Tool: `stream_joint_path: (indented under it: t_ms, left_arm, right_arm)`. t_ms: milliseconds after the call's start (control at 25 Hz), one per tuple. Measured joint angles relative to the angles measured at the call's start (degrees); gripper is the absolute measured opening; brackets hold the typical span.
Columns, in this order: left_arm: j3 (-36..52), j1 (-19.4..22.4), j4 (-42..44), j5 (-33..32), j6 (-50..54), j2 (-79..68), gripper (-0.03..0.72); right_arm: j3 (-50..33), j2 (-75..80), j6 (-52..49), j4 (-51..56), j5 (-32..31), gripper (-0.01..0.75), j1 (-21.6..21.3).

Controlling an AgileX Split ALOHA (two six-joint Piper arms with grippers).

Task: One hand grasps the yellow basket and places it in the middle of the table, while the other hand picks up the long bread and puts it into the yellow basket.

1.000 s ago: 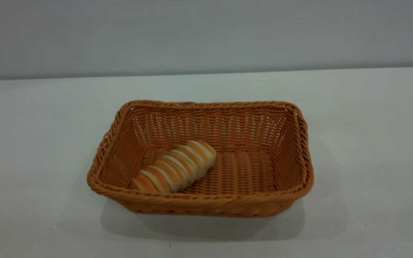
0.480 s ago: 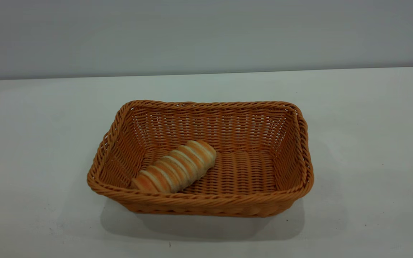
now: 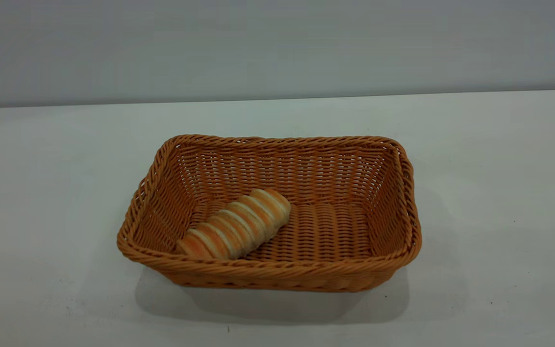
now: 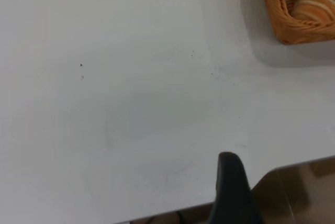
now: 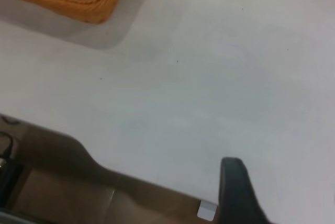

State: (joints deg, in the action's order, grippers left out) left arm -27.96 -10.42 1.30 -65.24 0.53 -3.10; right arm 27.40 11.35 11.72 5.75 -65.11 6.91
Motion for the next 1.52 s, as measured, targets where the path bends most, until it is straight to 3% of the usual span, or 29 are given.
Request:
stream_joint_path:
  t_ms: [240,440,560,1520]
  left_arm:
    - [0.01,0.62,-0.05,0.00,-0.53,1.89,0.536]
    - [0.01,7.87,-0.05,0.00,-0.53,4.28,0.536]
    - [0.01,9.52,-0.05,0.00,-0.53,4.37,0.536]
    - [0.01,9.74,-0.05,0.00,-0.53,4.37,0.536]
  right_arm:
    - [0.00,-3.37,0.00,0.05,0.04,0.481,-1.46]
    - [0.00,-10.96,0.00,0.05,-0.02,0.481,-4.43]
    - [0.00,-12.30,0.00,0.05,-0.08,0.481,-4.74]
    - [0.00,-12.40,0.00,0.10,-0.14,0.481,-4.78]
